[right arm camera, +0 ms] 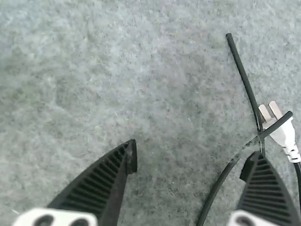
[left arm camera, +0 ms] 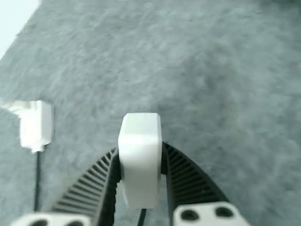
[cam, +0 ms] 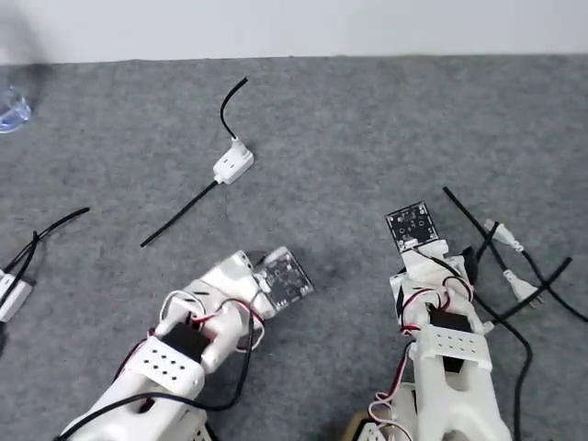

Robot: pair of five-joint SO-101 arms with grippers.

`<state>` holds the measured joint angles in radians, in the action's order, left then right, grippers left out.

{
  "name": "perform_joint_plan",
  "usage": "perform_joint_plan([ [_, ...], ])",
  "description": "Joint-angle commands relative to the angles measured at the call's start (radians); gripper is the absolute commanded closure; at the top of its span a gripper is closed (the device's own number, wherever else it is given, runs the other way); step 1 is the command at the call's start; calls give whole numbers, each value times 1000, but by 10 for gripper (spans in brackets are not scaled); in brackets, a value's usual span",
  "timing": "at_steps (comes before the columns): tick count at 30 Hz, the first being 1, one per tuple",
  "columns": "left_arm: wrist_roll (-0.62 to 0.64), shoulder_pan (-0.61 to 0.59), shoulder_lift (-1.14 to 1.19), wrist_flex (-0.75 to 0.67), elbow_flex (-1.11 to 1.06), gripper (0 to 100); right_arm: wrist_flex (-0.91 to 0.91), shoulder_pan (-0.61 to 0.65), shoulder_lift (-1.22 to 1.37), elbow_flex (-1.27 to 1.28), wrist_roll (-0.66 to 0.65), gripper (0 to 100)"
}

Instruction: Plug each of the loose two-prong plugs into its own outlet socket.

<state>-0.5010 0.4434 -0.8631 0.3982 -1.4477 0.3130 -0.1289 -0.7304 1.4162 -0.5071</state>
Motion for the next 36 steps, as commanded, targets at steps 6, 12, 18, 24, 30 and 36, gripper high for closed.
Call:
perform_joint_plan([
  [6, 28, 52, -21, -29, -27, 867, -22, -10, -21, -66, 11, 648],
  [12, 153, 48, -21, -28, -24, 733, -22, -10, -18, -66, 11, 648],
  [18, 126, 48, -23, 72, 10, 739, -22, -8, -15, -66, 11, 648],
  [24, 126, -46, -25, 71, 74, 739, -22, -7, -12, -66, 11, 648],
  [30, 126, -149, -25, 71, 134, 739, -22, -5, -12, -66, 11, 648],
  [36, 126, -146, -23, 68, 136, 739, -24, -4, -12, -66, 11, 648],
])
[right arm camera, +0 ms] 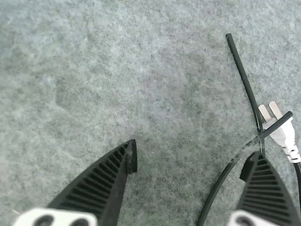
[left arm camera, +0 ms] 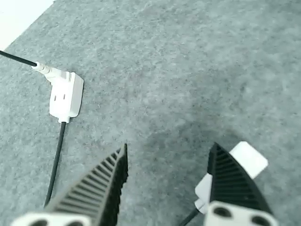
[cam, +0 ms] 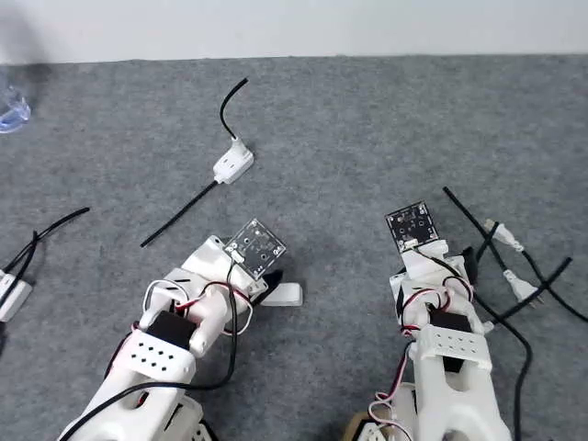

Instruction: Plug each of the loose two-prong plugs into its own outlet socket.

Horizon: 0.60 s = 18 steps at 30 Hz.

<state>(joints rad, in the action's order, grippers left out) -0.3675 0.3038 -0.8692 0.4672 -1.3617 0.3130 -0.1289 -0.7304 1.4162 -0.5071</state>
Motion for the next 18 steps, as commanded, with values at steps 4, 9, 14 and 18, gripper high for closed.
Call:
perform_joint_plan([
  [4, -8, -6, -15, -68, -7, 739, -24, -4, -12, -64, 11, 648],
  [9, -54, 35, 78, -141, -51, 739, -24, -4, -12, -63, 11, 648],
  [14, -58, 69, 281, -137, 54, 739, -24, -4, -12, -61, 11, 648],
  [18, -58, 66, 322, -29, 122, 739, -31, -4, -10, -61, 11, 648],
])
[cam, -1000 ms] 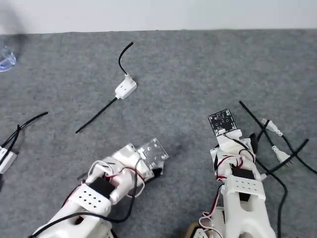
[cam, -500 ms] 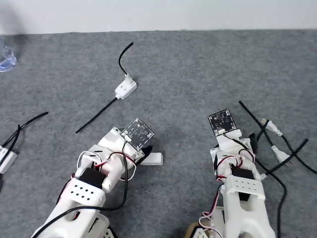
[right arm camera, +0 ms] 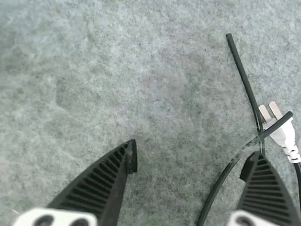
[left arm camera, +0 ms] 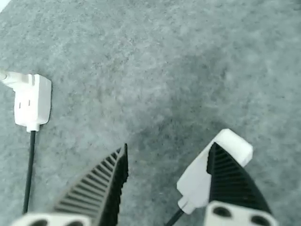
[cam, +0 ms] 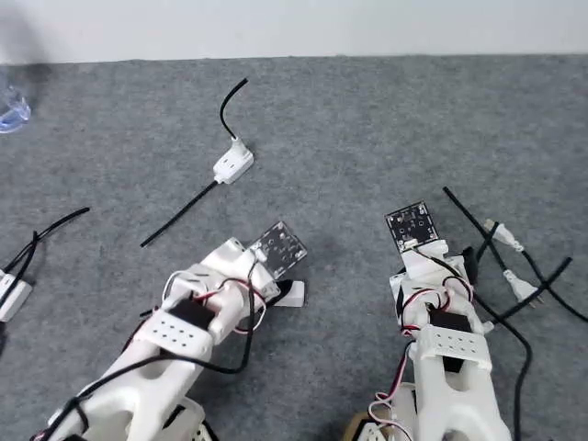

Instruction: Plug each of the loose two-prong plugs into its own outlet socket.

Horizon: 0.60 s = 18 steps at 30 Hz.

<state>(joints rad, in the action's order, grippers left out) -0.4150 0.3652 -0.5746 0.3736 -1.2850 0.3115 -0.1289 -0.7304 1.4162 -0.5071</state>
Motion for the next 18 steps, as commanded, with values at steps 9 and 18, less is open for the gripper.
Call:
perform_joint_plan([
  [9, -77, 137, -143, 301, -2, 739, -99, -2, -10, -29, 11, 648],
  [18, -86, 138, -344, 482, 19, 739, -101, -2, -10, -29, 11, 648],
])
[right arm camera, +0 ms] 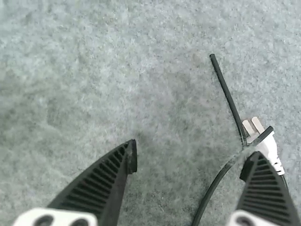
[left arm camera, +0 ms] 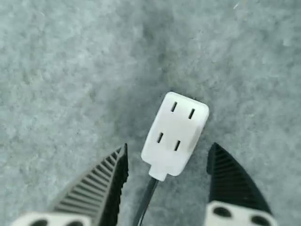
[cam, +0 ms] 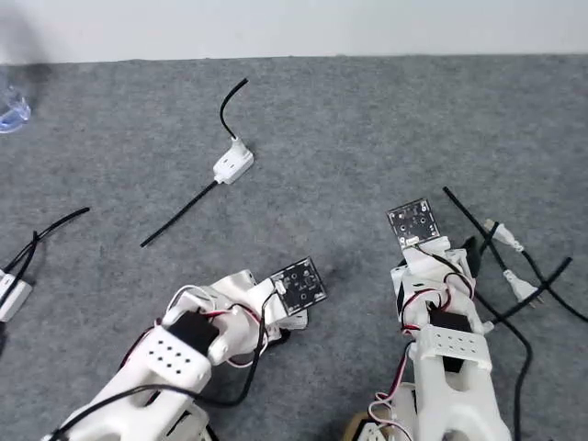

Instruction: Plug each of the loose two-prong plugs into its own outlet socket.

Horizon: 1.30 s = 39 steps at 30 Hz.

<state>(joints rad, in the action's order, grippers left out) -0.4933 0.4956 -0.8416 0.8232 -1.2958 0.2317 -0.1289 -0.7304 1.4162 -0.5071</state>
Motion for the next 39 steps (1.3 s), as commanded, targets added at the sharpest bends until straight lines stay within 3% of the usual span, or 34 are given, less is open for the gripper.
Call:
perform_joint_plan([
  [1, -8, 6, -109, 41, 38, 739, -21, -2, -10, -29, 11, 648],
  [6, -51, -8, -184, 94, 18, 736, -18, -2, -10, -29, 11, 648],
  [11, -103, -9, -147, 253, 54, 738, -15, -2, -10, -29, 11, 648],
  [15, -101, -91, -147, 295, 108, 739, -15, 25, -8, -21, 9, 648],
  [19, -100, -172, -141, 249, 70, 739, -16, 99, -21, 17, -26, 648],
  [21, -100, -203, -141, 161, -5, 739, -24, 180, -21, 51, -52, 648],
  [24, -100, -247, -143, -2, -122, 739, -21, 199, -21, 80, -190, 648],
  [27, -100, -262, -144, -18, -122, 739, -19, 153, -21, 77, -285, 648],
  [30, -98, -264, -143, -20, -124, 739, 13, 18, -21, 5, -186, 649],
  [32, -83, -264, -143, -20, -124, 739, 116, -108, -7, -92, -71, 649],
  [34, -81, -264, -143, -20, -124, 739, 254, -199, 8, -176, -37, 649],
  [39, -81, -264, -143, -20, -124, 739, 624, -248, 116, -414, -184, 649],
])
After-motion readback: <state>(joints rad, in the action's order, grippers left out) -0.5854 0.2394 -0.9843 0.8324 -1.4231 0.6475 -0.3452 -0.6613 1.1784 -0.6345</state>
